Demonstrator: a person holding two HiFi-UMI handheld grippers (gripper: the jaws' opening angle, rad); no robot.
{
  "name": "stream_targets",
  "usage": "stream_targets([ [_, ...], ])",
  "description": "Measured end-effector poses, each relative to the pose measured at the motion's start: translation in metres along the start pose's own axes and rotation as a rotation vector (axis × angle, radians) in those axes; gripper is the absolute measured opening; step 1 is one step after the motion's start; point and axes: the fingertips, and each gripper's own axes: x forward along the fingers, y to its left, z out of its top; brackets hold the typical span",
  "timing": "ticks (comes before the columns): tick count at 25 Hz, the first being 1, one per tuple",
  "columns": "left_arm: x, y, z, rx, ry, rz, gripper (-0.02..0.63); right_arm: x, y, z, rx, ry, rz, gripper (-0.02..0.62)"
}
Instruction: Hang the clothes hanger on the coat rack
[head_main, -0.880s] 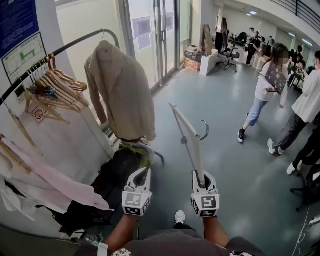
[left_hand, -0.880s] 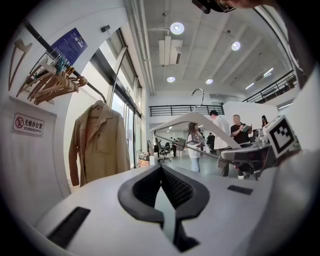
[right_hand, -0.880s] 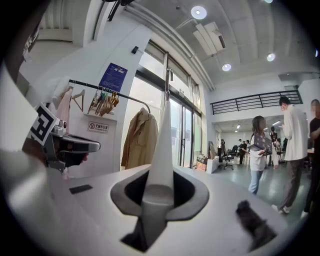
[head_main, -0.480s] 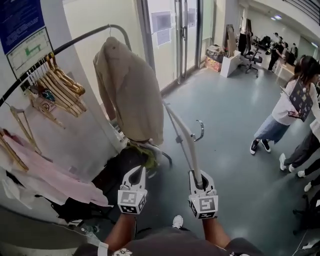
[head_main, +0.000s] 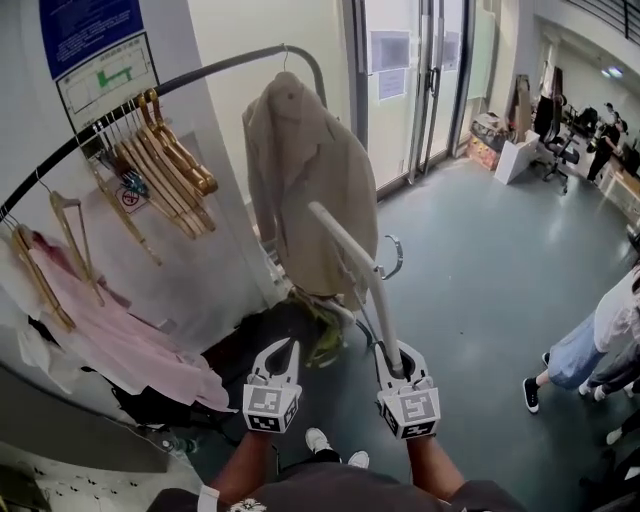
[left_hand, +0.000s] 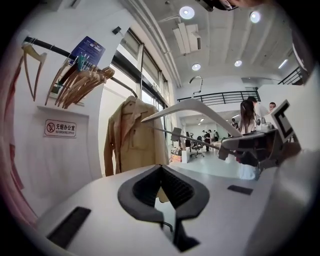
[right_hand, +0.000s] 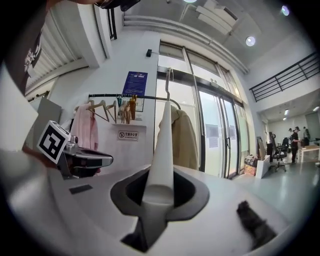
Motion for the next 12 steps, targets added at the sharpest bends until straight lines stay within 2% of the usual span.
stream_targets([
  [12,0.015,0.096,0.017,-0.044,-0.067,0.102,0.009,0.136,0.024,0.059,-0.023,0.034,0.147,0.06],
])
